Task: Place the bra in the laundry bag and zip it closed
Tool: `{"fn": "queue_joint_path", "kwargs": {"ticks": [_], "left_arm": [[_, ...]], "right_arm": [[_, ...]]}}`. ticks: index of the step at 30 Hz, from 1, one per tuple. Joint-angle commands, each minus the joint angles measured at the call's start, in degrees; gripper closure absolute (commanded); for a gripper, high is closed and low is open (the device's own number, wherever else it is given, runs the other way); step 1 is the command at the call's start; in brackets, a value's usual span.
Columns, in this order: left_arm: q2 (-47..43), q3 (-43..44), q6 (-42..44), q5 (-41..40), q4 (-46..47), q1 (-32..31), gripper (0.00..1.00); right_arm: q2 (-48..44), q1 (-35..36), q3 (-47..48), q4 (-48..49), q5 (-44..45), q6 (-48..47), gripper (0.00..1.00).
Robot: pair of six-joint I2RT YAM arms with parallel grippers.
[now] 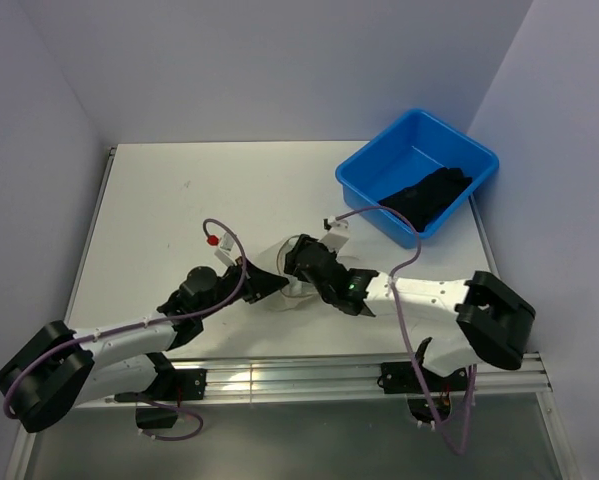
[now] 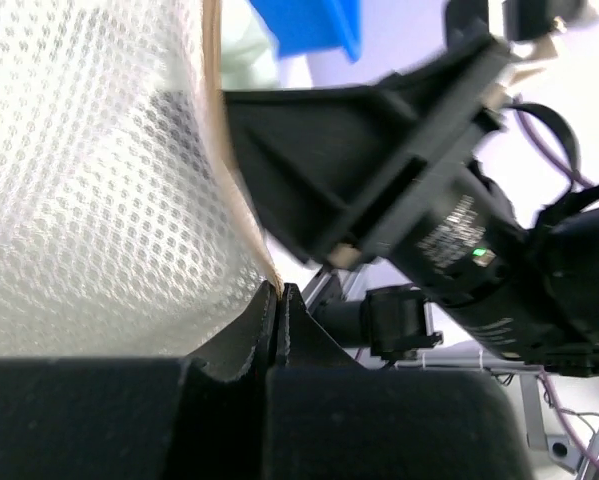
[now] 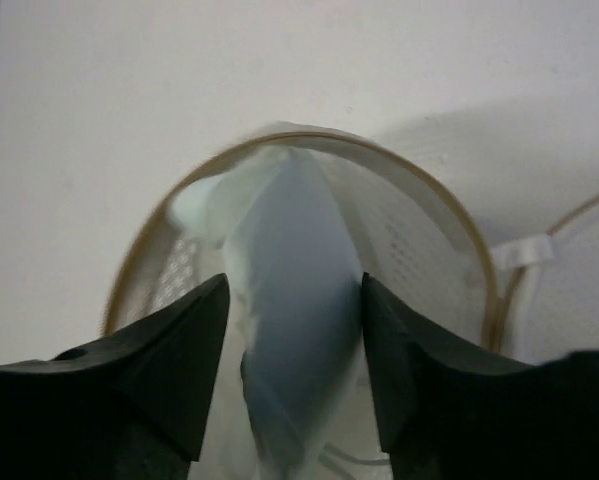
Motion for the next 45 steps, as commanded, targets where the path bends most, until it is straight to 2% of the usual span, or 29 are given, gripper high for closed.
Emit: {"fn": "queue_joint_path", "kwargs": {"ticks": [1,5,6,11,18,20,23,29,30,35,45], "left_arm": [[-3.80,0.09,1.09,-3.06,1.45,-0.03,1.00],[-8.01,0.96,3.11,-5.88,-4.61,0.23,1.00],[-8.46,1.31,4.42,-6.32,-7.24,0.23,1.00],[-11.53,1.76,6.36,-9.31,-11.83,0.32,1.00],[-12.33,1.23,7.59,-10.72,-13.77,0.59,1.00],[-12.42,0.79,7.51,-10.81,-13.59,0.67,1.00],[-12.59,0.26,7.42,-10.81,-12.72,0.85,1.00],[-12.24,0.17,7.86,-10.72,-11.66,0.94,1.00],[-12.15,0.61,8.12,-10.54,-11.92,0.85,1.00],[-12.68,-0.09,8.47,-10.54,-11.04,0.94,1.00],[-13.03,0.26,10.32,-10.72,-11.66,0.94,1.00]], "right_arm": [[-6.37,-0.63,-0.14,-2.25,1.99,-3.80,0.36],[-10.24,-2.73,0.29,-5.86,-3.19,-9.51,0.33],[-10.86,-3.17,0.47,-6.21,-4.24,-10.22,0.29],[-18.32,-4.41,-3.02,-11.40,-7.94,-12.33,0.28],[-30.44,-11.34,-12.70,-20.17,-10.66,-10.05,0.30],[-32.04,-14.58,-16.04,-22.20,-13.55,-8.03,0.30],[-34.50,-15.83,-19.38,-28.35,-12.70,-2.50,0.30],[-34.16,-15.92,-21.06,-33.46,-12.69,2.08,0.31],[-33.63,-15.92,-21.15,-33.72,-12.08,2.52,0.35],[-31.61,-15.92,-20.18,-34.51,-12.16,3.04,0.40],[-28.81,-15.92,-18.60,-35.57,-14.09,2.17,0.44]]}}
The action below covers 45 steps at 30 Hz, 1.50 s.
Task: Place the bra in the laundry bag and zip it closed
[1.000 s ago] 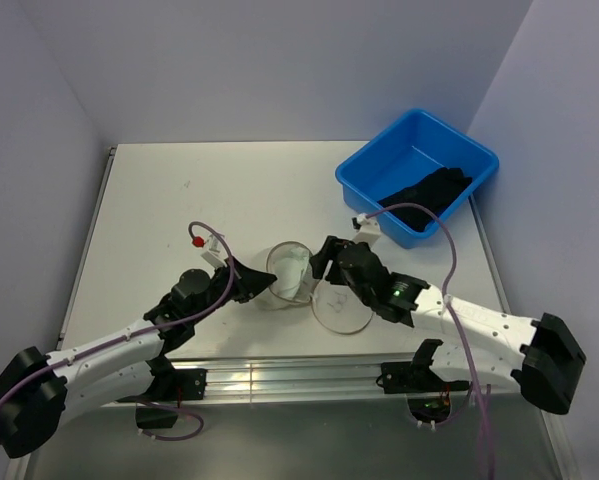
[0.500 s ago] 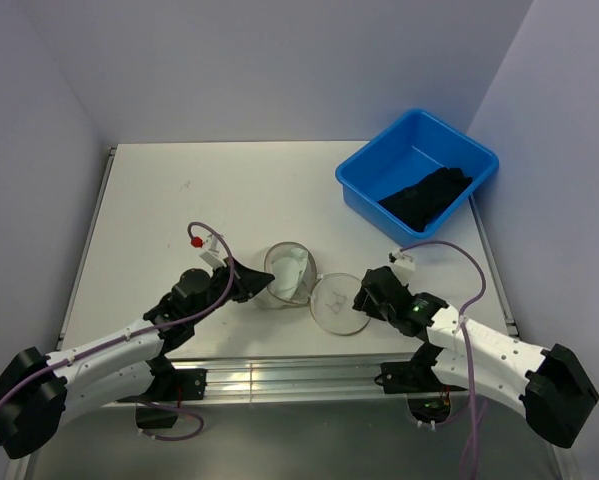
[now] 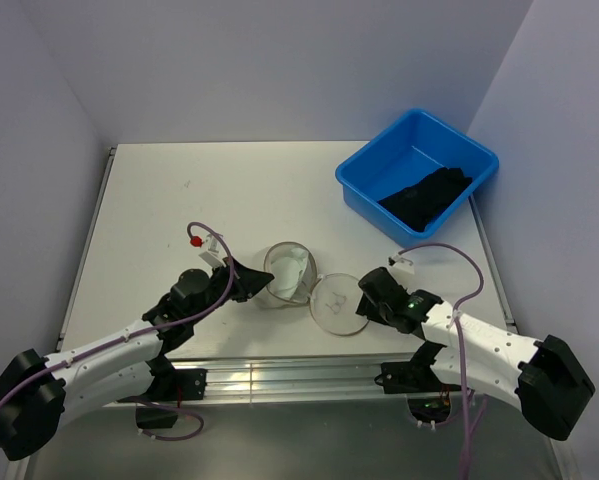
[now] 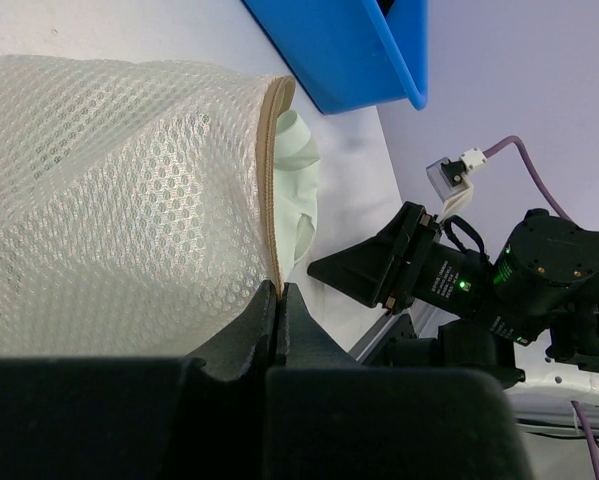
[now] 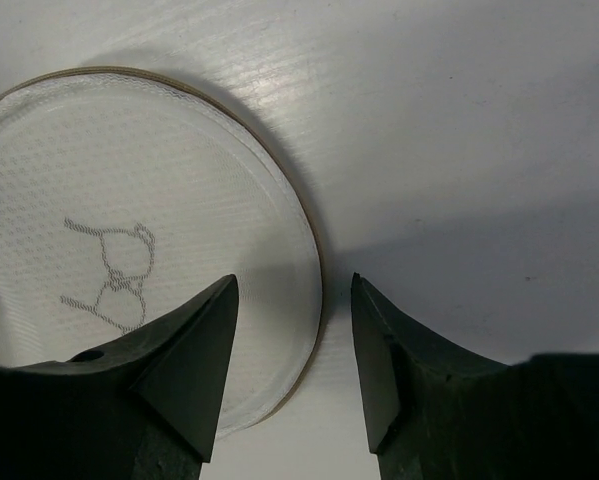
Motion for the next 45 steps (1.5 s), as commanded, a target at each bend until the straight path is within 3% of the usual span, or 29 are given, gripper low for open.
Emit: {"fn": "queue_joint_path", "kwargs": {"ticks": [1,7,10,11,15,21,23,27,31,35,39,45], "left_arm": [[-0.68,0.22,2.01,-0.80,3.01,0.28,1.00],[-1.03,-0.48,2.01,-0.80,3.36,0.28,1.00],[-1.47,-0.22,2.62,-0.80,2.22,0.37,1.00],[-1.74,-0.05,2.80,-2.19,1.61,0.37,1.00],[-2.70,1.27,2.37,-5.45,-1.38,0.81,1.00],[-3.14,7.49,4.29,-7.82,-4.19,1.60,1.00],[-3.41,10.40,5.79,-8.96,-6.21,1.77,1.00],[-4.46,9.72,5.36,-10.99,-8.77,3.35,1.00],[-4.02,8.83,4.21,-5.04,-8.16,9.06,1.00],[-4.90,15.93,7.54,-6.41,-12.36,10.65,1.00],[-4.56,16.56,8.08,-8.27,-15.35,12.93,1.00],[-8.31,14.90,4.39,-1.59,-16.41,25.84,1.00]], "right_arm": [[2.39,-0.29,2.73,-0.56,-0.63,0.25,0.45],[6.70,-0.91,2.29,4.98,-4.76,0.86,0.65],[6.27,-0.82,3.26,5.95,-0.57,0.95,0.97],[4.96,-0.04,3.96,5.86,1.72,0.86,1.00],[-5.92,5.94,11.50,4.98,14.90,-5.87,1.00],[-5.08,9.80,34.58,3.93,19.67,-22.75,1.00],[-3.50,11.82,41.80,3.92,18.97,-26.98,1.00],[-1.48,13.33,46.75,5.16,14.67,-31.03,1.00],[8.71,13.50,54.84,-4.77,15.98,-31.13,1.00],[3.82,14.03,49.94,8.20,12.12,-33.59,1.00],[9.85,14.03,51.42,7.18,5.80,-32.01,1.00],[18.47,14.03,56.34,15.26,-1.86,-32.45,1.00]]}}
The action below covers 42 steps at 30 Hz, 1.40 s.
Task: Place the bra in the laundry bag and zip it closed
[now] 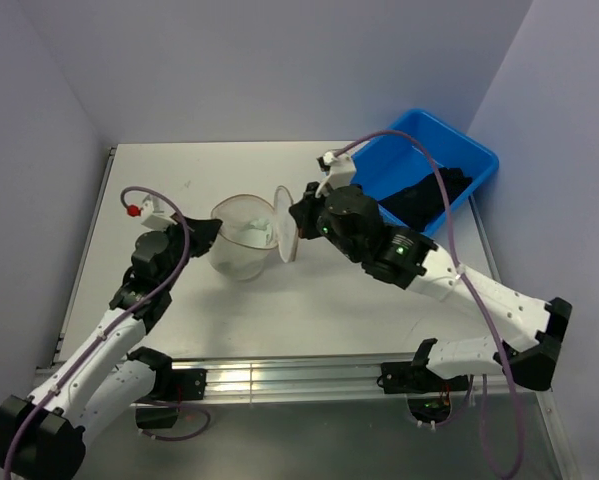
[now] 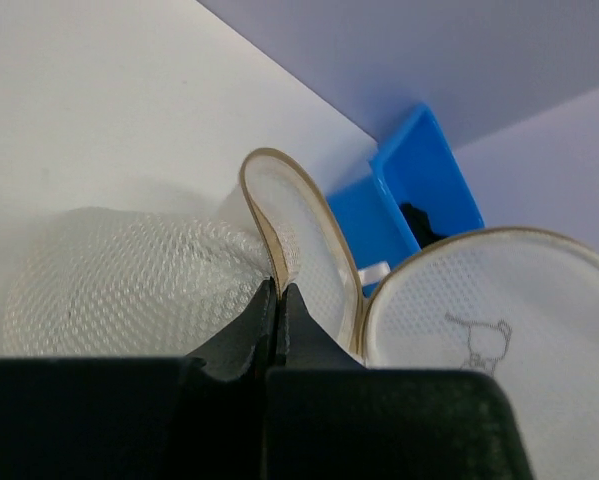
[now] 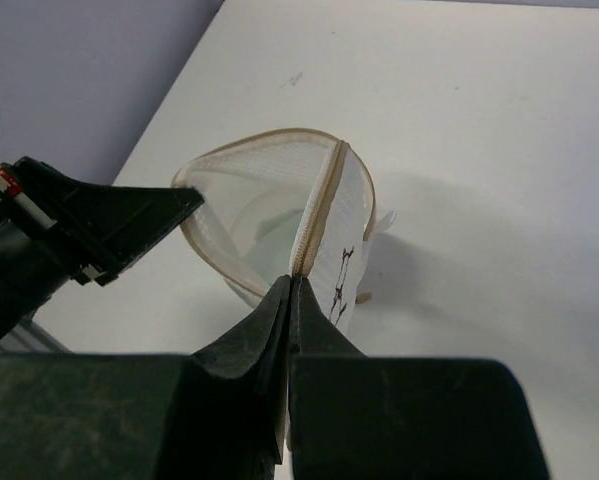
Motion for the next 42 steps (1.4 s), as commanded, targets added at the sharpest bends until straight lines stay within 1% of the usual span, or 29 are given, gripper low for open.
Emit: {"fn": "queue_joint_path", "kwargs": {"ticks": [1,2,5,7,8,10,11,12,13,14,15,16,17,18,21,25,26,27,28,29,30,31,32,34,35,36,37,40,42], "left_arm": [[-4.17,0.40,-0.82,2.87,-2.68,5.76,1.00],[-4.96,0.41,-0.73,2.87,-3.83,8.21,1.00],[-6.99,-2.04,-1.25,3.92,-5.69,12.18,1.00],[-7.61,-3.72,-2.31,5.06,-6.56,13.51,0.97],[-7.87,-5.46,-2.39,5.24,-7.96,14.38,0.92],[-9.71,-7.49,-3.18,5.16,-9.37,14.83,0.84],[-10.76,-9.42,-3.53,5.16,-10.08,15.18,0.69],[-13.21,-10.31,-3.97,4.98,-10.43,15.27,0.58],[-14.28,-10.84,-4.06,4.46,-10.52,15.36,0.48],[-15.33,-10.93,-3.89,4.19,-10.52,15.36,0.33],[-17.08,-10.58,-3.28,3.93,-12.79,15.36,0.27],[-17.80,-9.27,-2.84,3.67,-13.33,15.36,0.22],[-18.33,-8.22,-2.31,3.66,-13.94,15.36,0.16],[-19.03,-7.08,-0.83,3.66,-14.56,15.36,0.14],[-19.91,-2.42,2.51,4.45,-16.32,15.36,0.12],[-21.05,4.16,6.38,5.86,-19.22,14.13,0.10],[-21.23,4.97,7.52,6.99,-19.05,13.43,0.10],[-21.58,5.67,9.97,10.14,-18.87,13.08,0.10],[-21.67,7.07,11.13,11.91,-18.70,12.55,0.10],[-21.84,7.70,12.18,13.58,-18.87,11.68,0.11],[-22.02,8.40,14.37,16.99,-19.05,11.23,0.11],[-21.93,10.23,15.61,18.59,-19.40,10.27,0.07],[-21.76,11.29,17.01,19.91,-21.40,9.83,0.07],[-21.14,14.54,21.58,21.85,-24.22,9.03,0.07],[-21.06,15.25,24.21,21.86,-26.41,8.16,0.08],[-21.23,15.69,25.19,21.42,-27.13,7.72,0.09],[-21.58,15.87,26.07,19.15,-27.57,6.49,0.11],[-23.60,13.87,27.57,14.67,-27.75,4.82,0.11],[-24.65,13.42,27.84,13.86,-28.10,4.29,0.11]], "right_arm": [[2.74,0.26,4.44,8.00,-4.53,-1.37,1.00],[3.79,-0.35,4.44,9.23,-4.09,-0.94,1.00],[6.43,-2.63,2.78,10.29,-5.84,1.69,1.00],[7.49,-5.09,-0.47,11.96,-7.95,4.95,1.00],[8.45,-5.80,-2.83,13.71,-8.31,6.61,1.00],[10.82,-7.64,-3.99,13.90,-8.13,7.42,1.00],[11.70,-8.34,-4.08,12.68,-8.05,7.85,1.00],[12.76,-9.83,-3.82,11.97,-8.05,8.03,0.98],[14.42,-10.80,-3.56,11.36,-9.18,8.21,0.92],[14.96,-11.51,-2.95,10.31,-9.97,8.30,0.82],[15.40,-12.12,-2.68,9.86,-10.50,8.12,0.63],[15.23,-13.09,-2.42,9.68,-11.29,7.95,0.54],[14.79,-13.53,-2.42,9.60,-11.47,7.08,0.45],[14.09,-13.97,-2.33,9.51,-11.39,6.72,0.32],[10.84,-16.25,-2.59,9.33,-9.37,4.87,0.30],[7.33,-23.19,-3.73,8.19,-8.57,4.34,0.31],[7.06,-26.86,-4.43,8.10,-8.49,4.26,0.31],[7.14,-28.64,-4.61,7.84,-7.35,4.08,0.31],[8.27,-30.48,-4.53,7.23,-6.30,3.90,0.31],[9.15,-33.98,-3.74,5.57,-5.07,3.29,0.31],[10.12,-35.67,-3.21,4.59,-2.62,2.94,0.31],[12.57,-37.25,-2.25,3.63,-1.38,2.07,0.31],[13.81,-40.57,-1.72,2.40,-0.50,1.88,0.23],[18.38,-43.84,-0.31,1.08,-0.40,1.62,0.15],[19.96,-45.25,0.82,0.55,-0.14,1.62,0.07],[21.89,-47.96,1.88,-0.33,-0.57,1.62,0.04],[25.91,-49.30,4.59,-1.47,-2.84,1.62,0.03],[33.93,-51.94,9.86,-4.46,-4.26,1.27,0.01],[38.06,-52.47,13.12,-7.79,-3.74,1.35,0.01]]}}
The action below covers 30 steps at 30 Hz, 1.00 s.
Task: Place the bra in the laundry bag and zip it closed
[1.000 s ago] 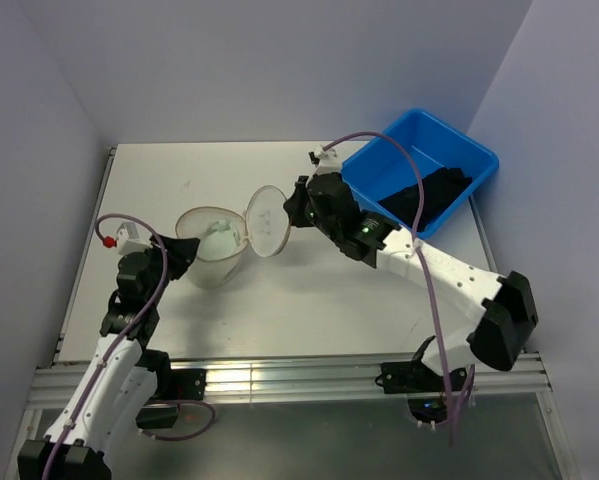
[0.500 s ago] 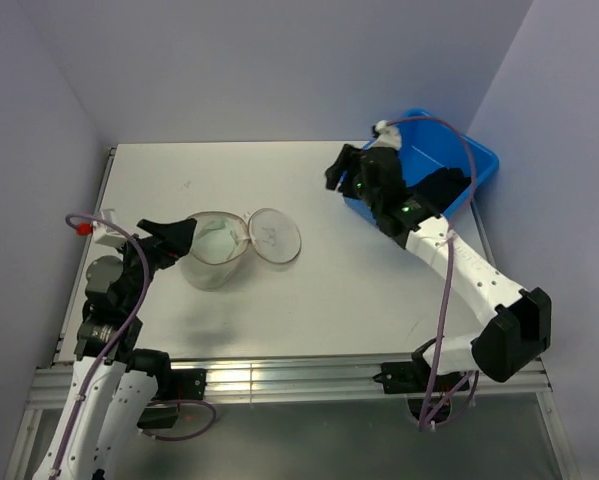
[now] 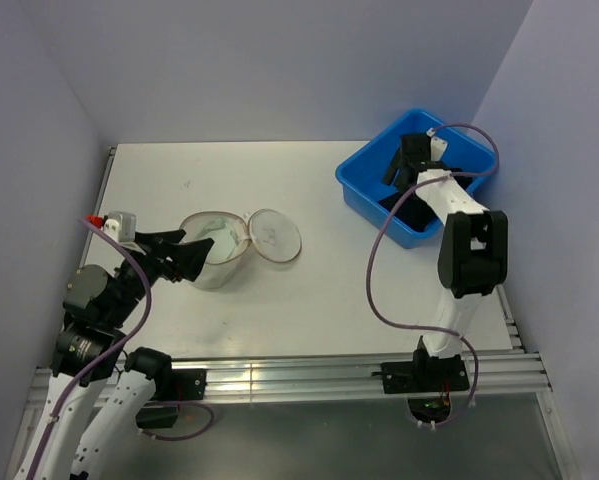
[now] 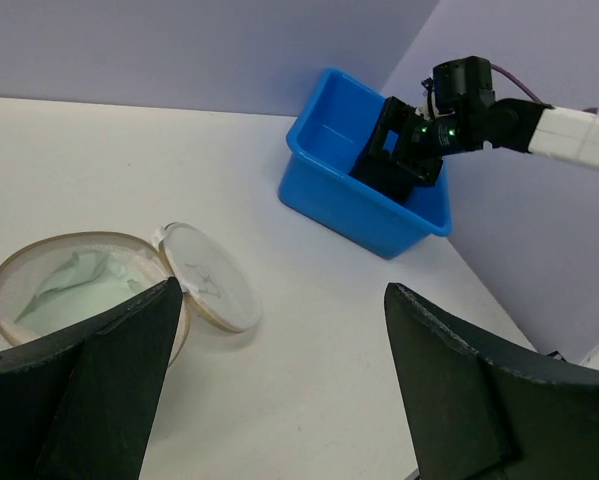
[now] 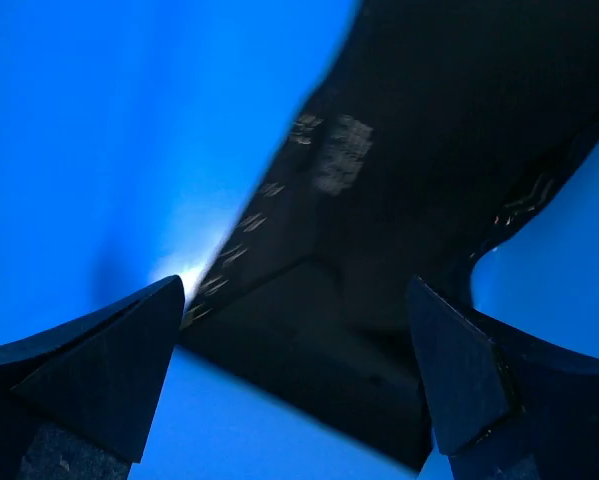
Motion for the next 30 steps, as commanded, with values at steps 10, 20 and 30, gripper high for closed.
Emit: {"fn": "queue_joint_path", "kwargs": {"ticks": [10,20,30], "left_arm": [[-3.34,0.04,4.70,-5.39,-3.15,-5.09,0.12],[-3.17,-0.14,4.52,-6.01,-3.24,-5.27,0.13],[-1.67,-0.22,4.61,-5.22,-2.80,-4.21,0.14]], "right_arm": [[18.37,-3.02,15.08,-11.66,-3.44,0.47,0.18],[15.23,-5.22,11.05,-2.27,-10.66,0.82,1.00],[-9.73,-5.13,0.86,10.83,-12.06,1.95,1.00]]}}
